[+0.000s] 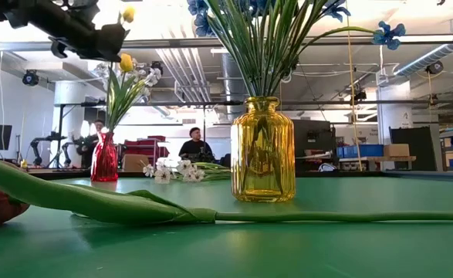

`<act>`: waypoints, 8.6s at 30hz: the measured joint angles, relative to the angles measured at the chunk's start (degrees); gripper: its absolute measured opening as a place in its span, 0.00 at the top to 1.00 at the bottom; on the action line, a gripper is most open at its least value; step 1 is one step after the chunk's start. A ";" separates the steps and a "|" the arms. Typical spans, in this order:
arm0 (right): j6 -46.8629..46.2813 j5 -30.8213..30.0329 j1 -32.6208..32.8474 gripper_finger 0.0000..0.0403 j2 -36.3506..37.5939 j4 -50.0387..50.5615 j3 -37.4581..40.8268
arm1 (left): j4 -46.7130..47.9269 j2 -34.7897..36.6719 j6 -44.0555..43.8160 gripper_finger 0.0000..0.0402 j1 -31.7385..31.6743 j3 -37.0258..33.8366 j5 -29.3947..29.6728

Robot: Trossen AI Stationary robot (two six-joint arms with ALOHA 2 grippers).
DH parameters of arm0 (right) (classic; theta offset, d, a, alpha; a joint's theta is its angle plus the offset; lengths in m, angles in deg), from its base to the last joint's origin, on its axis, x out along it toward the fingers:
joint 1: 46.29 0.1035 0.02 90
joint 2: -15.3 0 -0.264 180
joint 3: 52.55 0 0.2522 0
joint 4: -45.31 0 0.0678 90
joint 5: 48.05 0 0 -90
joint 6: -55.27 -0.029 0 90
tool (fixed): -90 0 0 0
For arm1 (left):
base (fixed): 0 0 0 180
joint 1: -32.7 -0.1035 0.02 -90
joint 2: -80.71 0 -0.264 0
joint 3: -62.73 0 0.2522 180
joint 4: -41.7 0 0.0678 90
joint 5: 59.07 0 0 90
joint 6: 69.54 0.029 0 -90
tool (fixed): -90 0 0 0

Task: Sort flowers into vase by color
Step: Put the yellow flower into the red vase, then put the white flowers into the red vase

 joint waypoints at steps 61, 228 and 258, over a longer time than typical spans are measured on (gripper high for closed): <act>-0.08 0.00 0.00 0.47 0.02 -0.41 0.09 | 27.82 -0.46 -23.54 0.47 0.11 7.09 -2.54; 19.49 30.34 -22.12 0.47 -26.56 -23.12 17.36 | 16.86 21.18 -21.64 0.65 3.37 -11.34 -21.72; 23.17 18.06 -23.69 0.47 -36.85 -36.05 17.18 | 16.87 20.82 -20.78 0.65 3.37 -11.34 -21.57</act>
